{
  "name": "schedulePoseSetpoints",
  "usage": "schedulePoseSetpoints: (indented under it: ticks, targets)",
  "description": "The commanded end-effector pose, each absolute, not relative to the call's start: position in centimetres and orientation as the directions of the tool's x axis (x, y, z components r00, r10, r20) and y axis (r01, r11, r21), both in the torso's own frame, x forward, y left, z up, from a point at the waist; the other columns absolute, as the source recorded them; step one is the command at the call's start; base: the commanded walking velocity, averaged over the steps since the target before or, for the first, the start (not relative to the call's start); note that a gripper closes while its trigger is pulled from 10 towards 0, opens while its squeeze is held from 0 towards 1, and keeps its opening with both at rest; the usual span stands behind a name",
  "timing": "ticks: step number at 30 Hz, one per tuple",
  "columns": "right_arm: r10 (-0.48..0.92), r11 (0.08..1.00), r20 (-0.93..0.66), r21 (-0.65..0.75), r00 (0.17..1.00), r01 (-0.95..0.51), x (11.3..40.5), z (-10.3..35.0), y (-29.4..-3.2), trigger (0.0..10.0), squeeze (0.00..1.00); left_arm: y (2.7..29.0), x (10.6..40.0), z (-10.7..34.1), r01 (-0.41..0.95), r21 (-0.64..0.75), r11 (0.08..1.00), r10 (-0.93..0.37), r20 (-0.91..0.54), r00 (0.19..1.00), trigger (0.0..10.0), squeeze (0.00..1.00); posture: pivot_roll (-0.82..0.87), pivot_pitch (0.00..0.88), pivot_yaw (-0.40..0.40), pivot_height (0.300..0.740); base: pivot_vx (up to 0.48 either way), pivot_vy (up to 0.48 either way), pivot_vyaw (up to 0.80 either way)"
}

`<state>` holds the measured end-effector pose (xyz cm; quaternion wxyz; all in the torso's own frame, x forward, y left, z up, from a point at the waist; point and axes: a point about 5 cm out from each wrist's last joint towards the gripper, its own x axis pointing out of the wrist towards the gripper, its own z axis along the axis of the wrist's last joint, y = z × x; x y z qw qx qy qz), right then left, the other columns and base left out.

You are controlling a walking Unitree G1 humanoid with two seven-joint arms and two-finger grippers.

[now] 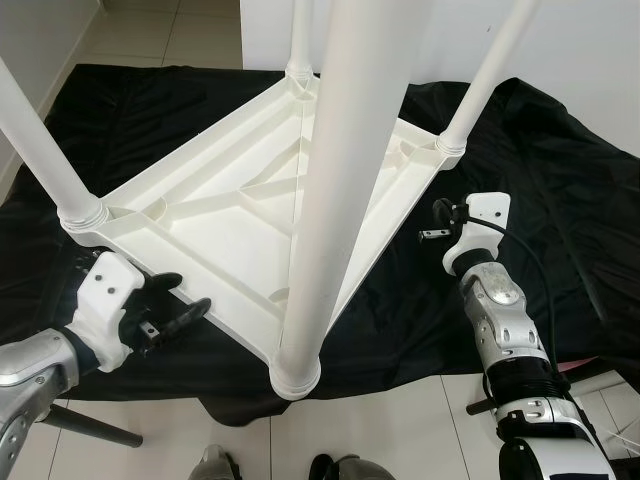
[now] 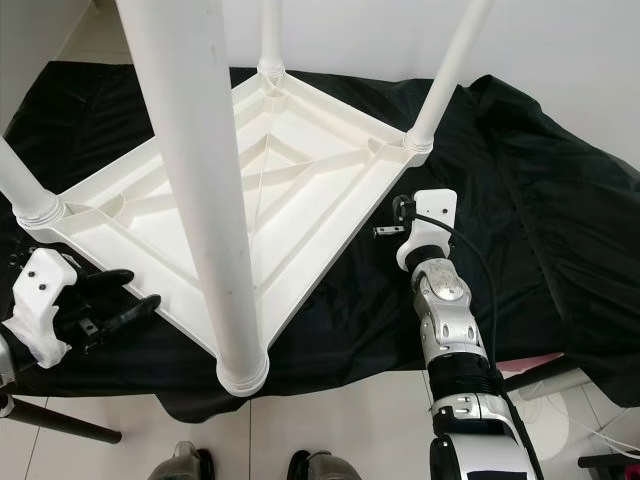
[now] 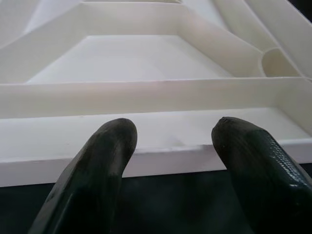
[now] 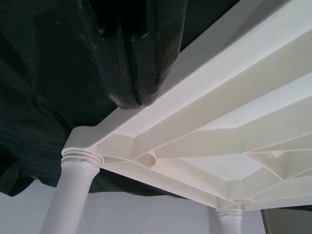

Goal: Building children table

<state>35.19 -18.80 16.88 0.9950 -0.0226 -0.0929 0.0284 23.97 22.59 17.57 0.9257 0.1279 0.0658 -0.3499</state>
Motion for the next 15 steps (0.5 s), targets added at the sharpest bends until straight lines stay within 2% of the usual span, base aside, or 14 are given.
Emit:
schedulePoseSetpoints:
  ticks: [1, 2, 5, 7, 9, 11, 15]
  targets:
    - [0.067, 0.998, 0.199, -0.032, 0.978, -0.062, 35.2, 16.9, -18.7, 10.0, 0.00, 21.7, 23.5, 17.5, 0.760, 0.165, 0.629, -0.726, -0.227, 0.649, 10.0, 0.00, 0.16, 0.144, -0.085, 0.740, 0.000, 0.000, 0.00]
    - [0.134, 0.991, 0.209, -0.028, 0.969, -0.131, 34.9, 17.0, -18.0, 10.0, 0.00, 21.1, 23.1, 17.5, 0.793, 0.151, 0.591, -0.760, -0.227, 0.609, 10.0, 0.00, 0.15, 0.145, -0.083, 0.740, 0.000, 0.000, 0.00]
    - [0.211, 0.977, 0.219, -0.026, 0.953, -0.211, 34.6, 17.0, -17.2, 10.0, 0.00, 20.7, 22.8, 17.4, 0.820, 0.138, 0.555, -0.788, -0.228, 0.572, 10.0, 0.00, 0.15, 0.145, -0.083, 0.740, 0.000, 0.000, 0.00]
    - [0.266, 0.964, 0.195, -0.081, 0.944, -0.255, 33.7, 16.2, -17.0, 10.0, 0.00, 20.4, 22.4, 17.2, 0.827, 0.134, 0.546, -0.796, -0.223, 0.562, 10.0, 0.00, 0.14, 0.143, -0.087, 0.740, 0.000, 0.000, 0.00]
    - [0.274, 0.961, 0.186, -0.095, 0.943, -0.261, 33.5, 15.9, -17.1, 10.0, 0.00, 20.3, 22.3, 17.2, 0.828, 0.158, 0.538, -0.797, -0.223, 0.561, 10.0, 0.00, 0.14, 0.143, -0.087, 0.740, 0.000, 0.000, 0.00]
    - [0.273, 0.961, 0.179, -0.100, 0.945, -0.259, 33.4, 15.7, -17.5, 10.0, 0.00, 20.1, 22.6, 17.2, 0.813, 0.249, 0.526, -0.781, -0.236, 0.578, 10.0, 0.00, 0.14, 0.143, -0.087, 0.740, 0.000, 0.000, 0.00]
    - [0.269, 0.962, 0.179, -0.099, 0.946, -0.255, 33.5, 15.7, -17.7, 10.0, 0.00, 19.8, 22.8, 17.1, 0.809, 0.283, 0.515, -0.776, -0.247, 0.581, 10.0, 0.00, 0.14, 0.138, -0.088, 0.740, 0.000, 0.000, 0.00]
